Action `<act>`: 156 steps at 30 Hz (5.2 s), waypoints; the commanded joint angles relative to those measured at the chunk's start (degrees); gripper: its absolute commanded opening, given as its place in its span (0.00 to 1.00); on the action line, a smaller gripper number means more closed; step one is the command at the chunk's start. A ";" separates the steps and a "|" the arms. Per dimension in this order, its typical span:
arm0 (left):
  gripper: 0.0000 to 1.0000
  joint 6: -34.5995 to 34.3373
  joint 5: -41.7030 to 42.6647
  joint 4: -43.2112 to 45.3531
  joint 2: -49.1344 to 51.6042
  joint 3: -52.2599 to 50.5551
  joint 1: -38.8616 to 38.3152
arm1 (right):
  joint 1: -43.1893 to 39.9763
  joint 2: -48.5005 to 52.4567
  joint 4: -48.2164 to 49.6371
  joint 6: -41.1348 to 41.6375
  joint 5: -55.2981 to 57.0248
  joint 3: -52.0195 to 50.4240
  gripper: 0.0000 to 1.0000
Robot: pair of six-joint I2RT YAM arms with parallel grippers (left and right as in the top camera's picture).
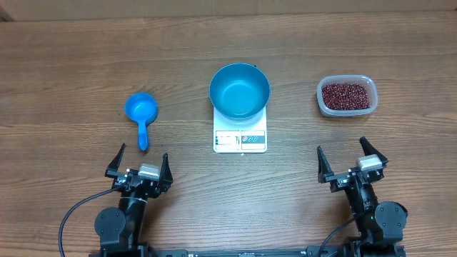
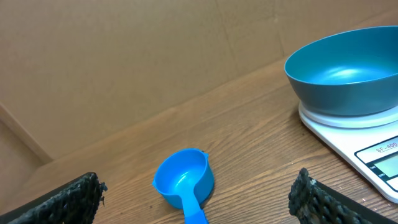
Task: Scoop item into bowl and weigh 150g on scale
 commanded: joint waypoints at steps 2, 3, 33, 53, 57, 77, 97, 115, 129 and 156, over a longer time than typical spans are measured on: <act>1.00 -0.81 -0.50 -0.02 -0.55 -0.22 -0.11 | 0.37 -0.57 0.24 0.24 0.57 -0.61 1.00; 1.00 -0.81 -0.48 -0.02 -0.55 -0.22 -0.11 | 0.37 -0.57 0.24 0.24 0.57 -0.61 1.00; 1.00 -0.81 -0.50 -0.02 -0.55 -0.22 -0.11 | 0.37 -0.57 0.24 0.24 0.57 -0.61 1.00; 1.00 -0.83 -0.48 -0.02 -0.55 -0.22 -0.11 | 0.37 -0.57 0.24 0.24 0.57 -0.61 1.00; 1.00 -0.81 -0.48 -0.02 -0.55 -0.22 -0.11 | 0.37 -0.57 0.24 0.24 0.57 -0.61 1.00; 1.00 -0.57 -0.81 -0.02 -0.55 -0.22 -0.11 | 0.37 -0.57 0.24 0.24 0.57 -0.61 1.00; 1.00 -0.22 -1.14 0.00 -0.55 -0.22 -0.11 | 0.37 -0.57 0.24 0.24 0.57 -0.61 1.00; 0.99 -11.10 12.02 6.23 -0.55 -0.22 -0.09 | 0.37 -0.57 0.24 0.24 0.57 -0.61 1.00; 1.00 -24.83 7.89 4.37 -0.55 2.38 -0.11 | 0.37 -0.57 0.24 0.24 0.57 -0.61 1.00; 1.00 -24.17 7.15 -3.04 3.61 12.13 -0.11 | 0.37 -0.57 0.24 0.24 0.57 -0.61 1.00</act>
